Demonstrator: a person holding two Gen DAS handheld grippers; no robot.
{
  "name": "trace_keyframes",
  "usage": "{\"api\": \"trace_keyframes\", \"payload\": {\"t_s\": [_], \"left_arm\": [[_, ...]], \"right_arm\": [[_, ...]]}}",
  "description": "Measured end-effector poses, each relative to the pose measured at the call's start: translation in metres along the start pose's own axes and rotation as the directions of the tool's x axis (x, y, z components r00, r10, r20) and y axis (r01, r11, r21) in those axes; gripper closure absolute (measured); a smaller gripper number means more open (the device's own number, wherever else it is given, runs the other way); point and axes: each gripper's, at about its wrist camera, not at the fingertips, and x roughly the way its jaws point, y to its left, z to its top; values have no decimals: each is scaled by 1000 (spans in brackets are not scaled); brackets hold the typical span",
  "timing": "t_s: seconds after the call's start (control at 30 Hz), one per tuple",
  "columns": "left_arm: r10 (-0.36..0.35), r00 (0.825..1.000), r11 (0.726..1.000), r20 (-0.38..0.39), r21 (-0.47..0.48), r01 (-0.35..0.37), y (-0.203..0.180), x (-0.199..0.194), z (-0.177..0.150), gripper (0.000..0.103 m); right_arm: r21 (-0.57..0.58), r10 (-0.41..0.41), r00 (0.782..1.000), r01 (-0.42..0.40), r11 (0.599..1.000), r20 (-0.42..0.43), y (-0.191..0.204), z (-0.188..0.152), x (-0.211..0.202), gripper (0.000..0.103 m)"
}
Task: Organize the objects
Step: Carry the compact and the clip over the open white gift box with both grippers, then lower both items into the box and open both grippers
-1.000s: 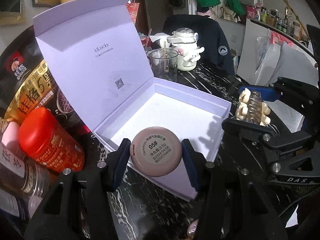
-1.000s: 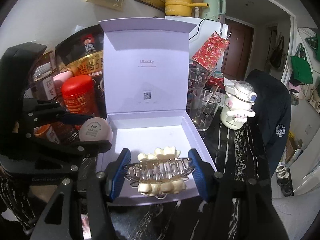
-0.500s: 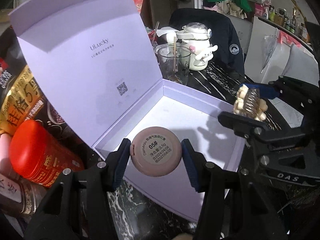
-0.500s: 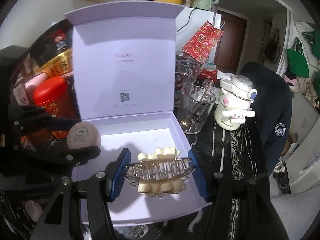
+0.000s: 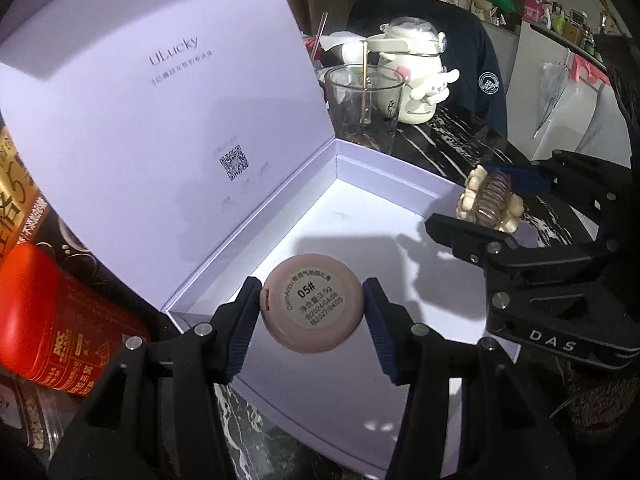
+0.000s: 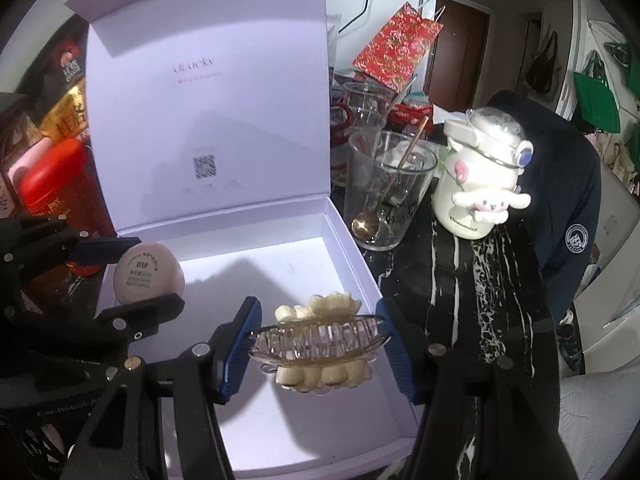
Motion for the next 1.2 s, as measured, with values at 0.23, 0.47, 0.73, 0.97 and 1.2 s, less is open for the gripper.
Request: {"api": "trace_keyframes", "payload": {"t_s": [0.23,0.47,0.73,0.97,1.2], "left_arm": [[15,1000,1000,-15,13,-15,-2,20,6,53],[21,999,999,-50,26,-19,-1,35,4,53],[32,995,999,-90,12,-31,4,47,0,53],[42,993,999,-109,11,-41,5,54,-4,53],[48,993,999,-111,15,-47,4,56,-5,52]], "right_arm": [[-14,-1,999,1,1000,-41,-1,-5,13,42],[-7,25,994,-26,1000,-104,-4,-10,29,42],[-7,12,989,-13,1000,-148,-8,-17,39,42],[-13,6,983,-8,1000,-183,-8,-26,49,42],[-24,-14,983,9,1000,-182,-6,-26,50,42]]}}
